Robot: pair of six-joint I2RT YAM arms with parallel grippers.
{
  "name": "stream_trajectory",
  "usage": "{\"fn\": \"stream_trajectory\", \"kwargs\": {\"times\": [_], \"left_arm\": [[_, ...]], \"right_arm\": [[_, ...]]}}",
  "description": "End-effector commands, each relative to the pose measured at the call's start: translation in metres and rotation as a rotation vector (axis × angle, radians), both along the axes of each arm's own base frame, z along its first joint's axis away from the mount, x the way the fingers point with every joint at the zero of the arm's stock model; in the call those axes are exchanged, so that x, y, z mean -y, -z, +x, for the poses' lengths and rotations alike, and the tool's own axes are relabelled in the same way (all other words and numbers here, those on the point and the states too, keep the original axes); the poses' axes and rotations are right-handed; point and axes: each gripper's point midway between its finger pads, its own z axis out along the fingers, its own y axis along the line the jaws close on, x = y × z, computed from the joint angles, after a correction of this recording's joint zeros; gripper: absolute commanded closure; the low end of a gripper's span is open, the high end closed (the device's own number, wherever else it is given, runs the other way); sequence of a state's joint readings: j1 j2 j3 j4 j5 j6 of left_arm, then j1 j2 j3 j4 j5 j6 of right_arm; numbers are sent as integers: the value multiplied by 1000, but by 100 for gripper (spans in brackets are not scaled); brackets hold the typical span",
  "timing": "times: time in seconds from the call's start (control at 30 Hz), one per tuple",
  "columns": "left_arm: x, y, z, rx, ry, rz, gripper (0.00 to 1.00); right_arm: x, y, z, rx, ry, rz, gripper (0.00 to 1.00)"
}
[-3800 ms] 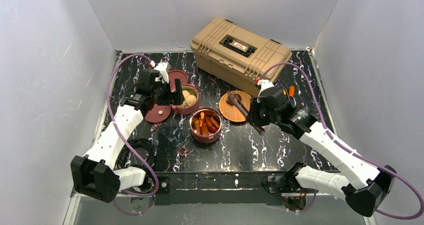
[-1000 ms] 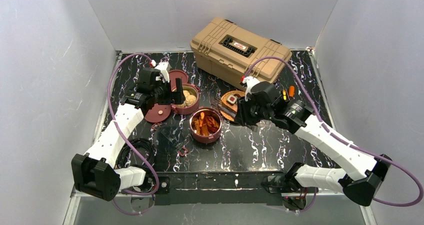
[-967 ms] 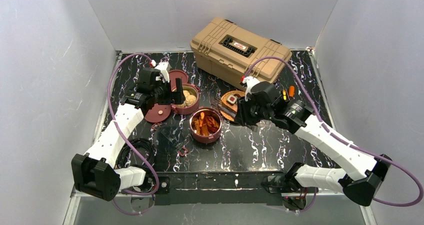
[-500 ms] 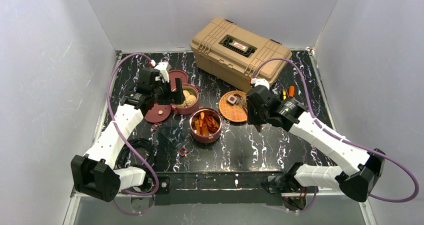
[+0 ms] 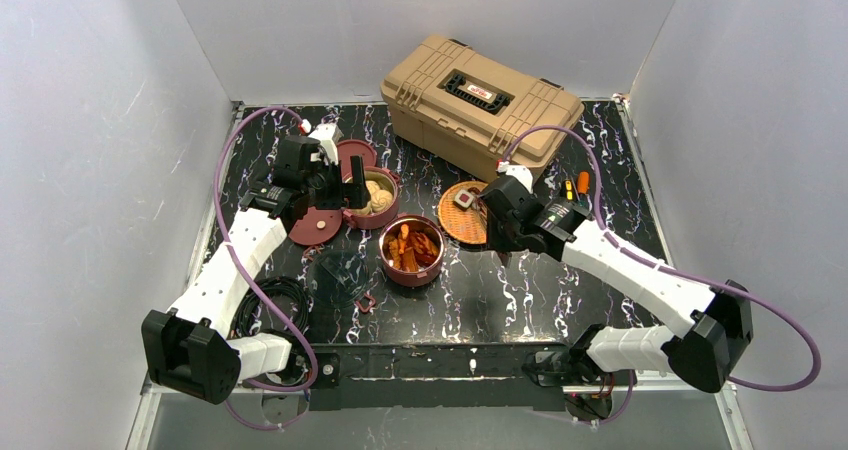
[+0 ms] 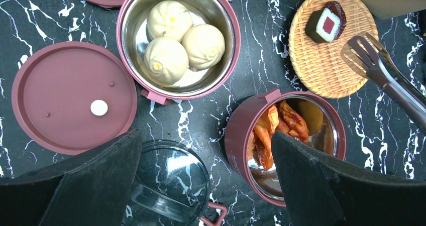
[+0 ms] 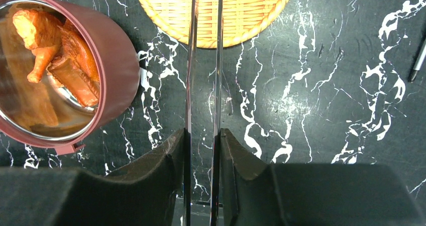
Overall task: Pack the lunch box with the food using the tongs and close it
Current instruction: Pick up the fake food from the plate.
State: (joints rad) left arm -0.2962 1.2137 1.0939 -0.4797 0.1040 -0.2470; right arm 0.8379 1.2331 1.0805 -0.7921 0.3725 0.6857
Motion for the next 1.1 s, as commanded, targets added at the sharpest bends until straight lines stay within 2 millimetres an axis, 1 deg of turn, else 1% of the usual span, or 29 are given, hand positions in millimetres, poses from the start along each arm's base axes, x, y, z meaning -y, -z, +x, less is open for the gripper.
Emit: {"fn": "stream_trajectory", "kwargs": {"times": [0.0, 0.3, 0.57, 1.07], "left_arm": [[-4, -20, -1, 48, -11, 0, 1], [-4, -21, -1, 48, -9, 0, 1], [-4, -20, -1, 48, -10, 0, 1], [-5, -22, -1, 51, -10, 2, 1]], "right_arm": [[-4, -1, 13, 46, 44, 20, 62], [0, 7, 17, 45, 64, -16, 62], [-7, 14, 20, 39, 56, -11, 61], [-8, 22, 30, 54, 71, -47, 59]]}}
